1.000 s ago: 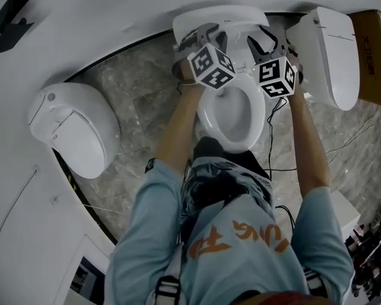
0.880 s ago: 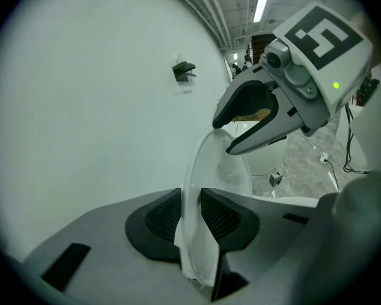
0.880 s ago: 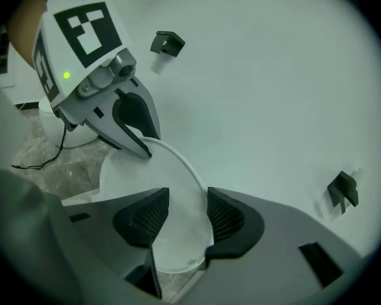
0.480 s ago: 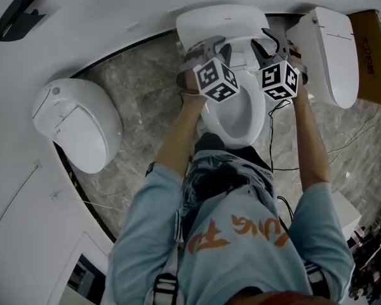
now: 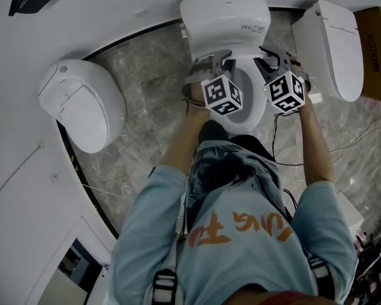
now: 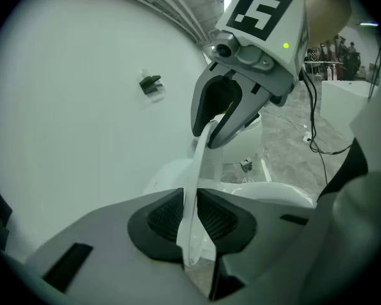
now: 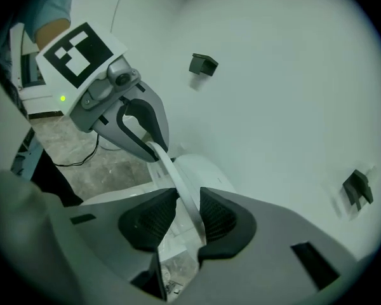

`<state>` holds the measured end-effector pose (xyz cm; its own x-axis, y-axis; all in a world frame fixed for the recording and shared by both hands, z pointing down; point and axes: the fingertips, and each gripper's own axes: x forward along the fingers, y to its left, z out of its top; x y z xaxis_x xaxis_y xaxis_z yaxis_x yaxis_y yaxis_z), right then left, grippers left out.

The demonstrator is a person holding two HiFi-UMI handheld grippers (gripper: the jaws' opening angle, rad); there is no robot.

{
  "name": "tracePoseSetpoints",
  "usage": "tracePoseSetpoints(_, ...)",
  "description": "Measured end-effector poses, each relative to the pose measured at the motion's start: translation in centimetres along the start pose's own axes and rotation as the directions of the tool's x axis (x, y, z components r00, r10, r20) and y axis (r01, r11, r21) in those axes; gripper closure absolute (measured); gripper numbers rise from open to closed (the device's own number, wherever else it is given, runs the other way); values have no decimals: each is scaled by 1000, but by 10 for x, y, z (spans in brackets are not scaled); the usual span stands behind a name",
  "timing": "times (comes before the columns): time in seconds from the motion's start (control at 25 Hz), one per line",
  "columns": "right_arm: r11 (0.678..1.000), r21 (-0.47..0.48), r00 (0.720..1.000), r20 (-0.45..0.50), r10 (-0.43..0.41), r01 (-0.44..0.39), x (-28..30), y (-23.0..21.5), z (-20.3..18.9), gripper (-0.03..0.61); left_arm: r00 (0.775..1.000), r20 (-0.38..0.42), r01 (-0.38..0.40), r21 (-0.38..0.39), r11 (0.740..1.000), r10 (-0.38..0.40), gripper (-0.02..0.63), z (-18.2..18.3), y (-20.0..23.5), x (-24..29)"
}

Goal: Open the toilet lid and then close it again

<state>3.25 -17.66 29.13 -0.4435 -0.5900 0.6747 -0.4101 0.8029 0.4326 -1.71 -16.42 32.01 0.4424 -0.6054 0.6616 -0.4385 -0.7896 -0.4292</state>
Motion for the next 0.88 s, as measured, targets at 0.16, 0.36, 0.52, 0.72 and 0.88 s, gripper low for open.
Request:
tracePoseSetpoints(0.16,997,7,997,24,79,-79,-27,44,-18,460,997,-79,13,39,999,-10,540,-5,-48,-16)
tracePoseSetpoints(0.36,988,-47,989,12,148,-148,-49,97,-47,472,986,-164,44,36,998,-37,540,-16,-105,-28)
tracePoseSetpoints(0.52,974,-82,977,3,213,-212,-58,142,-69,462,973,-223,71,60,996,-56,537,-32,-151,-35)
tracePoseSetpoints(0.72,953,-118,960,-28,279,-281,-60,187,-98,433,952,-298,88,69,994,-64,501,-50,-197,-31)
tracePoseSetpoints(0.88,933,-176,949,-63,309,-315,-57,215,-116,413,935,-345,131,128,983,-80,483,-66,-224,-30)
